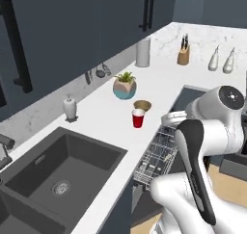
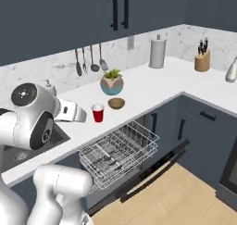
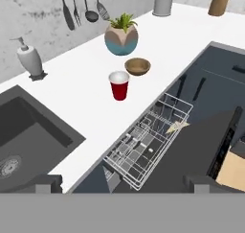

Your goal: Pick up the cup and bowl from the counter, place them in the dishwasher, and close the dishwasher door.

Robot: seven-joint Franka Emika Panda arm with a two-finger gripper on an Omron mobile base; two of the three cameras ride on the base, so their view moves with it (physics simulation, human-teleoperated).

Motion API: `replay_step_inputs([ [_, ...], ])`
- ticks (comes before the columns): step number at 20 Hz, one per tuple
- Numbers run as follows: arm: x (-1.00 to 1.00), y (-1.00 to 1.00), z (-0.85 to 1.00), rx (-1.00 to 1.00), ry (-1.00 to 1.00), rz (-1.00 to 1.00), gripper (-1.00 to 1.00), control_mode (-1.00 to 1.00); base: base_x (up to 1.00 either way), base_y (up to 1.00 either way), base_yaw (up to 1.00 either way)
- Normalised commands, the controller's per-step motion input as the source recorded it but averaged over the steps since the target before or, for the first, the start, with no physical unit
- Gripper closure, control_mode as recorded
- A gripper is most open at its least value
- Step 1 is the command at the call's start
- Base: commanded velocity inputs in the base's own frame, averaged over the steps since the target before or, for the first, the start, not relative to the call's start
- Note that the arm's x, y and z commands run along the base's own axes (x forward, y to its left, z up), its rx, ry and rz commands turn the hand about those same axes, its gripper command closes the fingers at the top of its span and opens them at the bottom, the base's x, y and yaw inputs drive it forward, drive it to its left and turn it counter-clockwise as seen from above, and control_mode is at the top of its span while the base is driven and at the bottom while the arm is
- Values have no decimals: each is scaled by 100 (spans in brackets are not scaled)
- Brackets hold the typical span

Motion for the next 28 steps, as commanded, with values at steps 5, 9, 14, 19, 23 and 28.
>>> replay_step_inputs([
  [5,0,0,0,0,0,0,-100,100,22,38,-35],
  [9,0,0,0,0,0,0,-100,100,25,48,-41],
  [14,0,0,0,0,0,0,-100,100,44,22,-16],
  [19,47,7,-3,0,5,0,-100,-100,13,2,-1],
  [23,71,14,-20,6,15,0,-100,-100,0,0,0],
  [28,64,9,-35,31,16,0,-100,-100,0,0,0],
])
